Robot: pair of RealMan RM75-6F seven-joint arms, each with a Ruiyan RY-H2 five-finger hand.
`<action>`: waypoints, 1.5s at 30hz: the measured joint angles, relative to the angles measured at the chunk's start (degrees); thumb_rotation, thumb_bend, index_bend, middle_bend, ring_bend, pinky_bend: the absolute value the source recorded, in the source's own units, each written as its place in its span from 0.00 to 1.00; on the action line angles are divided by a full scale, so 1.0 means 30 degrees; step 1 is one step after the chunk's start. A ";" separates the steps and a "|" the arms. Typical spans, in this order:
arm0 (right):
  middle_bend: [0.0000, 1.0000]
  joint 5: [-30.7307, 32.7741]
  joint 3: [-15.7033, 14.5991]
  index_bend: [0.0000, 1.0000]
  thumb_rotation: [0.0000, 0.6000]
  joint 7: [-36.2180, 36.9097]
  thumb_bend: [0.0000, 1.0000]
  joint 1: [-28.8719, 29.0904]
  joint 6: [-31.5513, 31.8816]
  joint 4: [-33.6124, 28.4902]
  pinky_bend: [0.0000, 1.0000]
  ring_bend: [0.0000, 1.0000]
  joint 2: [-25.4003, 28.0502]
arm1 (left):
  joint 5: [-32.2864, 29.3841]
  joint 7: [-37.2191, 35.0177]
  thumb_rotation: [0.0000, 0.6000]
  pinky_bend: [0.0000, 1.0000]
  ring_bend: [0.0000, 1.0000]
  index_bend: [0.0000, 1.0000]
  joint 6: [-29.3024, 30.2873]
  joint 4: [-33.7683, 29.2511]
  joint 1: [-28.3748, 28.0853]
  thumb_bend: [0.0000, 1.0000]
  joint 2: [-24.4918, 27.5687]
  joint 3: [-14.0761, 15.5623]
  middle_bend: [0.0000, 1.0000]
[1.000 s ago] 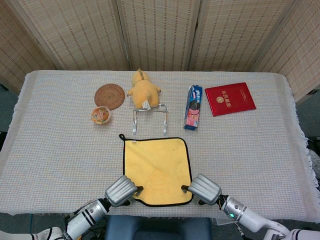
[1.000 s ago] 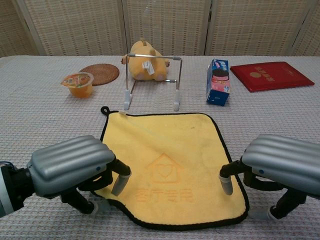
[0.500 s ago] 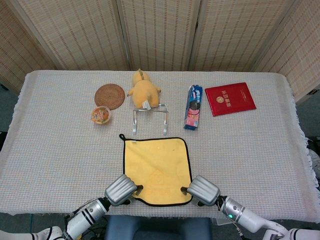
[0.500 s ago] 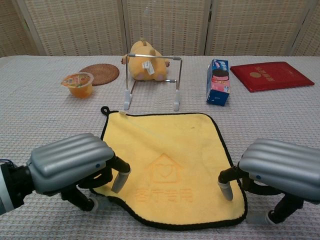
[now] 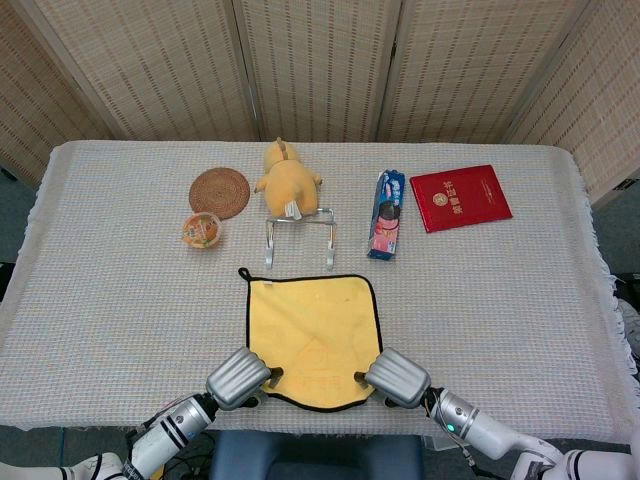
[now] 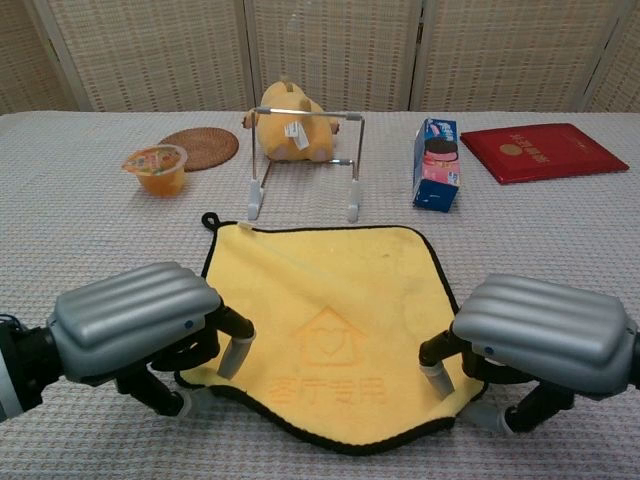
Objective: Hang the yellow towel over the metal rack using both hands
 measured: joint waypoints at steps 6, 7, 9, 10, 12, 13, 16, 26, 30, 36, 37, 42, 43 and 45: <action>1.00 0.0138 0.0063 0.67 1.00 0.0285 0.47 0.0077 0.0271 0.0084 1.00 1.00 -0.0130 | -0.0106 -0.1026 1.00 1.00 0.87 0.70 0.0031 -0.0054 -0.0027 0.41 0.0077 -0.0088 0.98; 1.00 0.0144 0.0080 0.68 1.00 0.0324 0.47 0.0081 0.0345 0.0083 1.00 1.00 -0.0142 | -0.0126 -0.1220 1.00 1.00 0.87 0.71 0.0029 -0.0063 -0.0049 0.41 0.0102 -0.0122 0.98; 1.00 0.0169 0.0154 0.69 1.00 0.0391 0.47 0.0098 0.0537 0.0049 1.00 1.00 -0.0151 | -0.0145 -0.1582 1.00 1.00 0.87 0.72 0.0056 -0.0057 -0.0113 0.41 0.0171 -0.0242 0.98; 1.00 0.0192 0.0210 0.69 1.00 0.0403 0.47 0.0111 0.0613 0.0014 1.00 1.00 -0.0143 | -0.0155 -0.1719 1.00 1.00 0.87 0.72 0.0089 -0.0056 -0.0134 0.41 0.0196 -0.0303 0.98; 1.00 0.0268 0.0375 0.70 1.00 0.0418 0.47 0.0154 0.0755 -0.0098 1.00 1.00 -0.0109 | -0.0236 -0.2079 1.00 1.00 0.87 0.72 0.0117 -0.0116 -0.0191 0.41 0.0295 -0.0453 0.99; 1.00 0.0300 0.0454 0.70 1.00 0.0425 0.47 0.0175 0.0821 -0.0154 1.00 1.00 -0.0092 | -0.0332 -0.2354 1.00 1.00 0.87 0.72 0.0113 -0.0211 -0.0241 0.41 0.0405 -0.0584 0.99; 1.00 0.0373 0.0790 0.70 1.00 0.0438 0.47 0.0262 0.1156 -0.0370 1.00 1.00 -0.0010 | -0.0605 -0.3018 1.00 1.00 0.87 0.72 0.0098 -0.0516 -0.0425 0.41 0.0840 -0.1056 0.99; 1.00 0.0935 0.2743 0.70 1.00 0.0199 0.47 0.0791 0.2278 -0.1544 1.00 1.00 0.0653 | -0.1893 -0.5114 1.00 1.00 0.88 0.72 0.0075 -0.1891 -0.1443 0.41 0.3250 -0.3562 0.99; 1.00 0.1442 0.3798 0.71 1.00 0.0043 0.48 0.1084 0.2630 -0.1946 1.00 1.00 0.0889 | -0.2566 -0.5504 1.00 1.00 0.88 0.72 -0.0181 -0.1934 -0.2009 0.41 0.3939 -0.4576 0.99; 1.00 0.2505 0.5342 0.71 1.00 -0.0304 0.48 0.1814 0.2602 -0.2539 1.00 1.00 0.1299 | -0.3821 -0.6066 1.00 1.00 0.88 0.72 -0.0845 -0.1617 -0.3042 0.41 0.4620 -0.6077 0.99; 1.00 0.2670 0.5553 0.71 1.00 -0.0381 0.48 0.1927 0.2568 -0.2605 1.00 1.00 0.1352 | -0.4010 -0.6121 1.00 1.00 0.88 0.72 -0.0991 -0.1573 -0.3206 0.41 0.4717 -0.6259 0.99; 1.00 0.3797 0.6683 0.71 1.00 -0.0767 0.48 0.2513 0.2245 -0.2835 1.00 1.00 0.1656 | -0.5133 -0.6329 1.00 1.00 0.88 0.72 -0.1826 -0.1533 -0.4027 0.41 0.5165 -0.7126 0.99; 1.00 0.4038 0.6868 0.71 1.00 -0.0819 0.48 0.2613 0.2162 -0.2837 1.00 1.00 0.1695 | -0.5434 -0.6307 1.00 1.00 0.88 0.72 -0.2014 -0.1502 -0.4225 0.41 0.5230 -0.7314 0.99; 1.00 0.4621 0.7306 0.71 1.00 -0.0976 0.48 0.2888 0.1966 -0.2769 1.00 1.00 0.1750 | -0.5952 -0.6252 1.00 1.00 0.88 0.72 -0.2285 -0.1399 -0.4513 0.41 0.5273 -0.7589 0.99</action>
